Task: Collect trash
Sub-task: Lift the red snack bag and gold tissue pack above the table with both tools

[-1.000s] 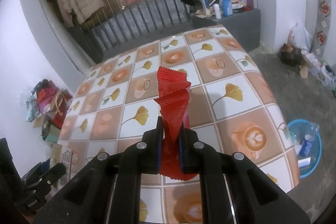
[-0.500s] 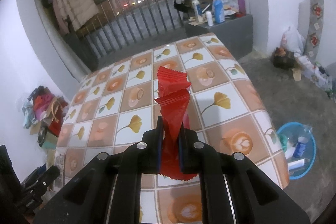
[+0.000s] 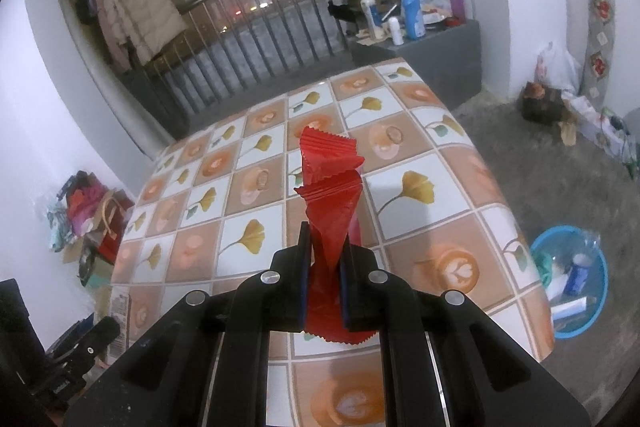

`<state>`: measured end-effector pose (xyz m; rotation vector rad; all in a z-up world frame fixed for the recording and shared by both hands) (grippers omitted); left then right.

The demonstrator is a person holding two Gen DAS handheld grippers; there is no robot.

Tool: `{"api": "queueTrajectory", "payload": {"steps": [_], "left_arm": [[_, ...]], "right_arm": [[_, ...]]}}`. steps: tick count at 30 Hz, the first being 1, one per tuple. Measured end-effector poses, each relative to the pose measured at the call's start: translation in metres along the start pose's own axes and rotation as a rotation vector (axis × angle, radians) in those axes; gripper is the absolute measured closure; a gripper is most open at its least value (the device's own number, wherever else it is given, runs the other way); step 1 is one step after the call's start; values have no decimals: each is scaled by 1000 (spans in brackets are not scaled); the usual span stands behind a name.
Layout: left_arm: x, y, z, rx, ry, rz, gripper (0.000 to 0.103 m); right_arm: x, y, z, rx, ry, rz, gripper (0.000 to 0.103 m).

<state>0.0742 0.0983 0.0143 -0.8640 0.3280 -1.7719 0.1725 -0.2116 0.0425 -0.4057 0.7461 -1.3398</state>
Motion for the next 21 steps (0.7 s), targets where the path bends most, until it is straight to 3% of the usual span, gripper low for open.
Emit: {"api": "queueTrajectory", "payload": {"steps": [21], "left_arm": [[-2, 4, 0, -6, -6, -1, 48]], "right_arm": [[3, 7, 0, -15, 7, 7, 93]]}}
Point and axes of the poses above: each gripper's, at about its wrist camera, not at the fingertips, and y roughly the way its jaws point, x to its right, z to its top, the point moved 1 cm from there along y, roughly the way its jaws point, and after that the axes turned 5 degrees about -y, right-handed, at the moved point
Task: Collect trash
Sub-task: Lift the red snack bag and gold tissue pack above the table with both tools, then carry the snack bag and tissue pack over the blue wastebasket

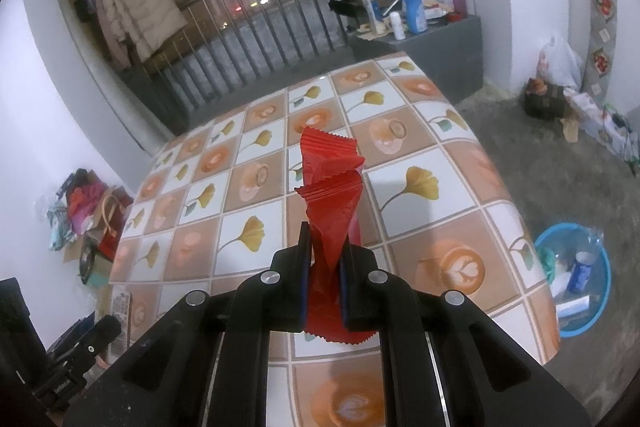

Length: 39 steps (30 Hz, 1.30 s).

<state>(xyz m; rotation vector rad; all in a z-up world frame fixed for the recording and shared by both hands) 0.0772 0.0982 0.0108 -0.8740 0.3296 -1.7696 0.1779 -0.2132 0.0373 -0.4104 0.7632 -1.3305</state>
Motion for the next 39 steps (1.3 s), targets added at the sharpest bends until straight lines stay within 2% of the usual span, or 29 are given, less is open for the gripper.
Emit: {"api": "queueTrajectory", "payload": {"steps": [39], "left_arm": [[-9, -12, 3, 22, -14, 5, 48]], "right_arm": [[-14, -6, 8, 17, -27, 1, 93]]}}
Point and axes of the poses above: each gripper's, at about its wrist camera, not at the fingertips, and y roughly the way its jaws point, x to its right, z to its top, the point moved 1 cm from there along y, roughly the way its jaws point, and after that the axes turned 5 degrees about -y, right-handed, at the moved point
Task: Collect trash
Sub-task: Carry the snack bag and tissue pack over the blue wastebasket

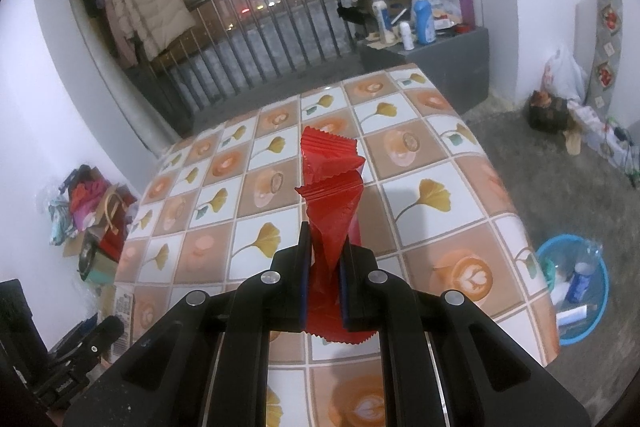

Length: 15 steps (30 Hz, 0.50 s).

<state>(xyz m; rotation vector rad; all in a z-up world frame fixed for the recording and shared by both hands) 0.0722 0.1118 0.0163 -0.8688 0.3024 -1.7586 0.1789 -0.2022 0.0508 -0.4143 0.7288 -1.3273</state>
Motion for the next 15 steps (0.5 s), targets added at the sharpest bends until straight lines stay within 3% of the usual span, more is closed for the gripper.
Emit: {"api": "queueTrajectory", "payload": {"steps": [6, 15], "left_arm": [[5, -2, 4, 9, 28, -5, 48], [44, 1, 25, 27, 104, -62, 48]], "right_arm": [[1, -12, 12, 39, -10, -1, 94], [30, -28, 13, 94, 27, -12, 94]]}}
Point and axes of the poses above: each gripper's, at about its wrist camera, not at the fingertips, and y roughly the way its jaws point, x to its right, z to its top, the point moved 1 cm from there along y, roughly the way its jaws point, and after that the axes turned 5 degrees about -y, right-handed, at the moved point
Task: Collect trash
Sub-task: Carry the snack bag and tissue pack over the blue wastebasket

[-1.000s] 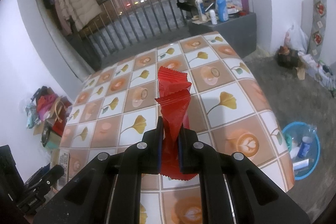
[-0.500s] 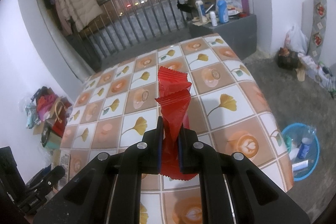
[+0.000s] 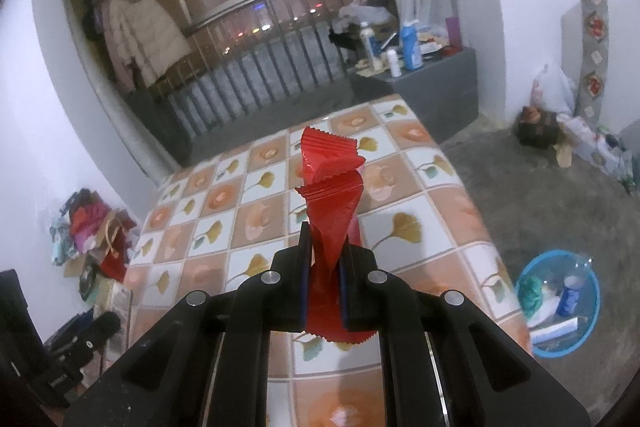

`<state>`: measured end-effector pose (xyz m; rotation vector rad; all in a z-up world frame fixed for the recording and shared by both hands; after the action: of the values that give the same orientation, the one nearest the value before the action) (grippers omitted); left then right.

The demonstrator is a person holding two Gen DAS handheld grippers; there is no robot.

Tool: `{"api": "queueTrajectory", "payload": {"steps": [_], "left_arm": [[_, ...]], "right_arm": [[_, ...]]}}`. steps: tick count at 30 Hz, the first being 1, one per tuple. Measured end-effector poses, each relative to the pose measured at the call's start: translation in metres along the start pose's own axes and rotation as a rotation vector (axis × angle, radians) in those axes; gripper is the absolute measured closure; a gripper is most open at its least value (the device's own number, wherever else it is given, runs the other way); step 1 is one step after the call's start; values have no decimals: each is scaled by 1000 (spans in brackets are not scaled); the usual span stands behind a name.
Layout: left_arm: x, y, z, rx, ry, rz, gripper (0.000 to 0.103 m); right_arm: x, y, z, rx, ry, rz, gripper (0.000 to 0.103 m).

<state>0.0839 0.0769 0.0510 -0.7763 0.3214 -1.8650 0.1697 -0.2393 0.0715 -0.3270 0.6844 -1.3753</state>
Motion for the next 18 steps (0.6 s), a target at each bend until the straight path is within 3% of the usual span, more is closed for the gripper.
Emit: {"api": "queueTrajectory", "payload": {"steps": [6, 11, 18], "left_arm": [[41, 25, 19, -36, 84, -91, 48], [89, 64, 30, -108, 163, -229, 48], [195, 152, 22, -309, 281, -435, 48]], "right_arm": [[49, -31, -8, 43, 81, -87, 94], [108, -68, -26, 61, 189, -215, 94], [200, -96, -71, 53, 418, -344, 94]]}}
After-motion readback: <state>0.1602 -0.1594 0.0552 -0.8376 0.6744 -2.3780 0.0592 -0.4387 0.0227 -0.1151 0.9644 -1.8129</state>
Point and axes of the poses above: each gripper's, at about its wrist camera, not at the fingertips, and y roughly the way its jaws point, x to its right, z to its top, the point moved 1 cm from there along y, roughly the way its jaws point, and after that the axes turned 5 degrees about -y, right-handed, at the moved point
